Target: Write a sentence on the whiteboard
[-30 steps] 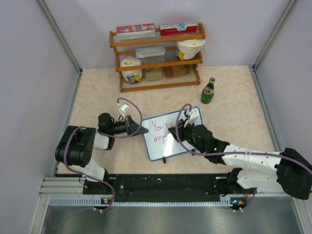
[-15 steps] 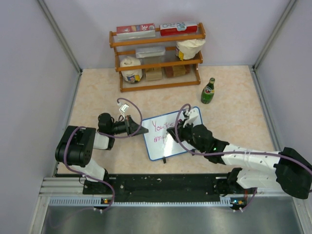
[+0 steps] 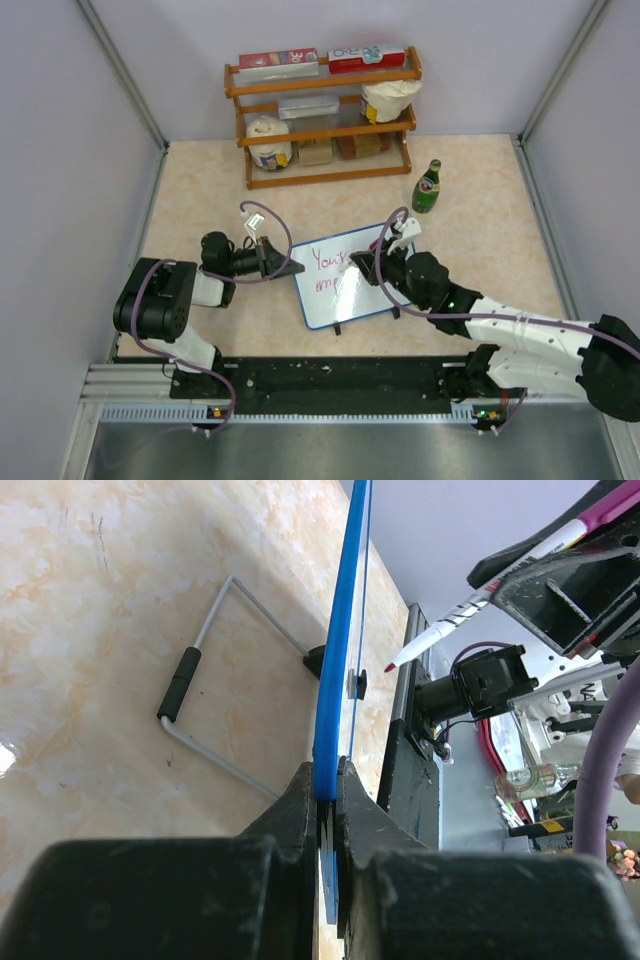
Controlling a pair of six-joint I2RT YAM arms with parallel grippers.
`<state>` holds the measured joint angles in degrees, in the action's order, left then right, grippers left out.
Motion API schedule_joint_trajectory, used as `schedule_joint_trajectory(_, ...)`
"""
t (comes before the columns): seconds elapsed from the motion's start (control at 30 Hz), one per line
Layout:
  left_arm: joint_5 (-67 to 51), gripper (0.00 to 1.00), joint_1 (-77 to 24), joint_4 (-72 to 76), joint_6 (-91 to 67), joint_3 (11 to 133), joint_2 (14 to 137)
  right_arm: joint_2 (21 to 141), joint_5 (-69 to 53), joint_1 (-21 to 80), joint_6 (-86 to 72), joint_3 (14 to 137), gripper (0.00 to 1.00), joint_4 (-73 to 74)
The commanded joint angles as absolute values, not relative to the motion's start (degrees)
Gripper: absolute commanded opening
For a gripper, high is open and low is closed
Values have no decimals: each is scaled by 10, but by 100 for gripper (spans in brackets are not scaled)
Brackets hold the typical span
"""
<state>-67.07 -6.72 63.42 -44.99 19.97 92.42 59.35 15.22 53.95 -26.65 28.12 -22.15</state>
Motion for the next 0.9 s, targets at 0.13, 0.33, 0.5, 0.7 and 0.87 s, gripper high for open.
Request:
schedule_joint_trajectory(0.13,-636,0,-58,658,-417,198,932,615,148,529,-270,280,0,-237)
schedule_joint_trajectory(0.33,-637,0,-58,659,-418,198,932,635,145,528,-271,280,0,-247)
schedule_joint_trajectory(0.5,-636,0,-58,659,-417,198,932,639,142,529,-272,278,0,-247)
schedule_joint_trajectory(0.7,-636,0,-58,660,-418,198,932,634,135,528,-272,272,0,-236)
schedule_joint_trajectory(0.87,-637,0,-58,660,-419,199,932,630,131,529,-272,266,0,-222)
